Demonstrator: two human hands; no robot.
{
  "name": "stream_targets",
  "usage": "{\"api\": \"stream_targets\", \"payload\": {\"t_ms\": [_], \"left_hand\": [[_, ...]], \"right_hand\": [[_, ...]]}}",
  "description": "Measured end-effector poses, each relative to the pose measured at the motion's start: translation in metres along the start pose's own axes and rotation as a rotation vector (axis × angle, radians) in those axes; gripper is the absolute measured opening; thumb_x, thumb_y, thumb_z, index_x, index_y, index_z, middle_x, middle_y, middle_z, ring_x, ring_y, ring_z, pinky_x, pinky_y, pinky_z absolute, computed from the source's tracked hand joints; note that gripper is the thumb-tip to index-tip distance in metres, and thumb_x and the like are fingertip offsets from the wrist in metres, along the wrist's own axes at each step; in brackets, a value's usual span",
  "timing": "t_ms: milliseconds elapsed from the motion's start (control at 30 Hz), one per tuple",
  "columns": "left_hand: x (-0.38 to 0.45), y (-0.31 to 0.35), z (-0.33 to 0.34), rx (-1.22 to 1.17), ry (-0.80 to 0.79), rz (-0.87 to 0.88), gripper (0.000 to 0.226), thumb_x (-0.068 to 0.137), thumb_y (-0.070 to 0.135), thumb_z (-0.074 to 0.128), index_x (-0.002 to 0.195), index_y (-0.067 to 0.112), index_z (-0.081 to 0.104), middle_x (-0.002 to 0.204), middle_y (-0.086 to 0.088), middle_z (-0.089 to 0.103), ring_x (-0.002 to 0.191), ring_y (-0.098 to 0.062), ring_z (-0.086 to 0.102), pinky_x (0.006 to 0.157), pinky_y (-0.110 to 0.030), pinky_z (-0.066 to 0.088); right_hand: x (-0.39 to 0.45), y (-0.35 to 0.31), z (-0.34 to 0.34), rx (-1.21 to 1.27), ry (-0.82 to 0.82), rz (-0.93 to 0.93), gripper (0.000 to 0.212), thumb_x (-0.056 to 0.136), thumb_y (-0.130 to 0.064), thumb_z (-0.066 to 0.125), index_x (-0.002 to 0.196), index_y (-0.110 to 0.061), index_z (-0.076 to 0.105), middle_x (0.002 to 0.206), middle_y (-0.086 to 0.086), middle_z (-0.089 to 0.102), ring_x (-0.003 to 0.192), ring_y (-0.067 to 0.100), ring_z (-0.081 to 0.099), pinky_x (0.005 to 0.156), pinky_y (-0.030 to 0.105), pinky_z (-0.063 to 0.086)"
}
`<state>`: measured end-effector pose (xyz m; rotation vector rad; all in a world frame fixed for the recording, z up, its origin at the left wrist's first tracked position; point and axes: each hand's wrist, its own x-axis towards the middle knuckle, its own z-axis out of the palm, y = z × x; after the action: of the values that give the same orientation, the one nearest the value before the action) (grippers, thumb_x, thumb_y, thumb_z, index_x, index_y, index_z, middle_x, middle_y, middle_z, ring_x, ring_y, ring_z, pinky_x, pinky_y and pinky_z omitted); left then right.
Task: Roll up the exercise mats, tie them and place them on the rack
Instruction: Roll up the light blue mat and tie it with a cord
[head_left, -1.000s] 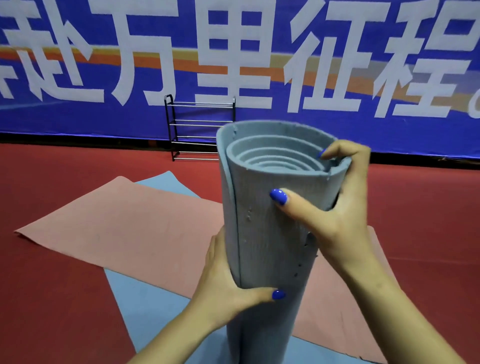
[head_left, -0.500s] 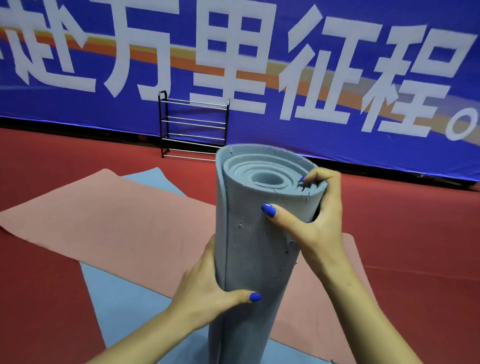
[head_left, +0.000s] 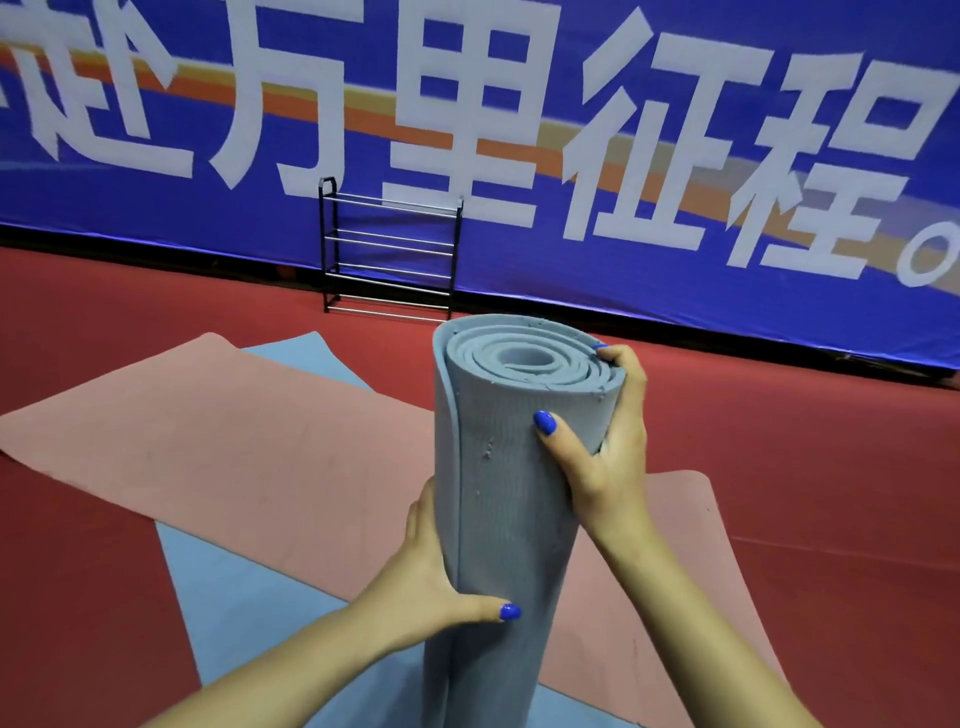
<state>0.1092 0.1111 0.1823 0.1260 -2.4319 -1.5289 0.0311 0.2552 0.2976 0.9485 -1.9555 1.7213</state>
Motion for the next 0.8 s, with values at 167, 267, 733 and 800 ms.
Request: {"api": "stream_targets", "payload": {"t_ms": [167, 267, 733, 800], "left_hand": [[-0.003, 0.013, 0.002, -0.059, 0.025, 0.088, 0.115, 0.042, 0.048, 0.088, 0.129, 0.059, 0.014, 0.12, 0.054, 0.029, 0.119, 0.022, 0.035, 0.088, -0.001, 0.036], [-0.01, 0.028, -0.004, -0.074, 0.054, 0.097, 0.11, 0.035, 0.049, 0.087, 0.122, 0.058, 0.021, 0.116, 0.053, 0.034, 0.115, 0.022, 0.039, 0.083, -0.001, 0.038], [-0.023, 0.062, -0.016, -0.279, 0.301, 0.347, 0.124, 0.038, 0.066, 0.086, 0.141, 0.03, 0.026, 0.135, 0.009, 0.05, 0.126, -0.018, 0.051, 0.097, -0.038, 0.047], [-0.019, 0.06, -0.01, -0.276, 0.313, 0.35, 0.123, 0.039, 0.069, 0.084, 0.14, 0.048, 0.017, 0.144, 0.016, 0.038, 0.132, -0.012, 0.043, 0.101, -0.032, 0.045]], "right_hand": [[-0.005, -0.002, -0.003, -0.036, 0.041, -0.095, 0.067, 0.061, -0.06, 0.068, 0.117, -0.041, 0.036, 0.116, -0.002, 0.054, 0.107, 0.019, 0.056, 0.089, 0.044, 0.048], [-0.002, -0.017, -0.01, -0.014, 0.062, -0.158, 0.07, 0.061, -0.065, 0.068, 0.117, -0.039, 0.036, 0.113, -0.011, 0.053, 0.106, 0.016, 0.056, 0.087, 0.035, 0.049], [-0.01, 0.008, -0.013, 0.067, -0.11, -0.033, 0.105, 0.064, -0.079, 0.06, 0.132, -0.003, 0.037, 0.111, 0.003, 0.057, 0.1, 0.004, 0.06, 0.086, 0.024, 0.045], [-0.001, 0.019, -0.018, -0.028, -0.276, 0.155, 0.126, 0.043, -0.096, 0.054, 0.117, 0.007, 0.05, 0.107, 0.007, 0.053, 0.085, -0.005, 0.056, 0.082, 0.019, 0.04]]}}
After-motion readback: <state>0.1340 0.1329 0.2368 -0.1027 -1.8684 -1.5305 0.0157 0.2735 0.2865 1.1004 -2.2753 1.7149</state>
